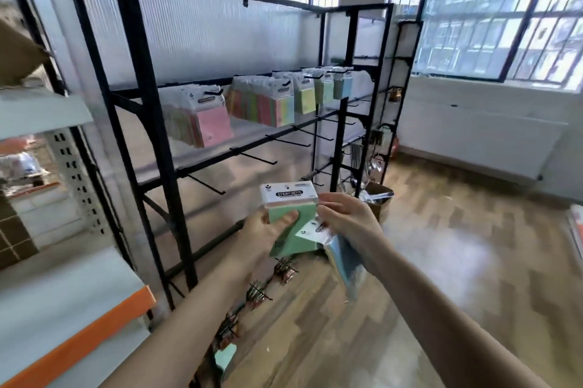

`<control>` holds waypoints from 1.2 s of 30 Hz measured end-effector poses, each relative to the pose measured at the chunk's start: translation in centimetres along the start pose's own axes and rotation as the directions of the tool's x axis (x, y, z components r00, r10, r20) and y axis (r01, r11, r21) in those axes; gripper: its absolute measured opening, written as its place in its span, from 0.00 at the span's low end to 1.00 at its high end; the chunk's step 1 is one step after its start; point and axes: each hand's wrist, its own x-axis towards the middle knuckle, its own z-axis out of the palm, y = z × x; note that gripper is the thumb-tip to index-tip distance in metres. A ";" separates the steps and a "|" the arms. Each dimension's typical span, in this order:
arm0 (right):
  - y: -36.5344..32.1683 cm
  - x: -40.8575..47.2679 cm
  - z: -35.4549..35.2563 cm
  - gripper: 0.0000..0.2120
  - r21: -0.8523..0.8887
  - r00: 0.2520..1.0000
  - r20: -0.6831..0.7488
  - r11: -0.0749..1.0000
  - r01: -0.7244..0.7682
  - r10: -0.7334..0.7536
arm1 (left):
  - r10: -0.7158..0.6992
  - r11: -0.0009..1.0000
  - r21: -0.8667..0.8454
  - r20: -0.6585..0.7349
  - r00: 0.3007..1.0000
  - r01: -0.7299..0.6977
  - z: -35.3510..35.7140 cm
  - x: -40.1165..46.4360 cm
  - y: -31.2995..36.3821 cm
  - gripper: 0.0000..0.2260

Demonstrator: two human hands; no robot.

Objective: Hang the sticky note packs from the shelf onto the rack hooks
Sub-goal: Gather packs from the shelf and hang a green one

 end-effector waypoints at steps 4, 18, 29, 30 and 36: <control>-1.7 4.9 -3.2 0.06 -0.074 0.998 -0.026 0.996 0.052 -0.054 | 0.070 0.998 -0.009 0.086 0.994 -0.070 2.0 6.4 1.5 0.04; -3.3 21.8 -12.5 0.07 -0.147 0.968 -0.198 0.981 0.125 -0.153 | 0.131 0.969 0.154 0.345 0.930 -0.194 10.1 26.6 5.3 0.06; -1.4 32.0 -16.5 0.07 -0.150 0.936 -0.267 0.970 0.193 -0.228 | 0.251 0.957 0.129 0.092 0.964 -0.261 13.8 36.3 6.2 0.19; -1.1 33.3 -16.8 0.08 -0.156 0.934 -0.260 0.965 0.209 -0.244 | 0.266 0.951 0.143 0.063 0.962 -0.273 14.1 37.3 6.2 0.19; -0.9 41.3 -19.9 0.12 -0.263 0.922 -0.165 0.917 0.301 -0.350 | 0.392 0.899 0.245 -0.072 0.917 -0.364 16.1 44.0 6.7 0.15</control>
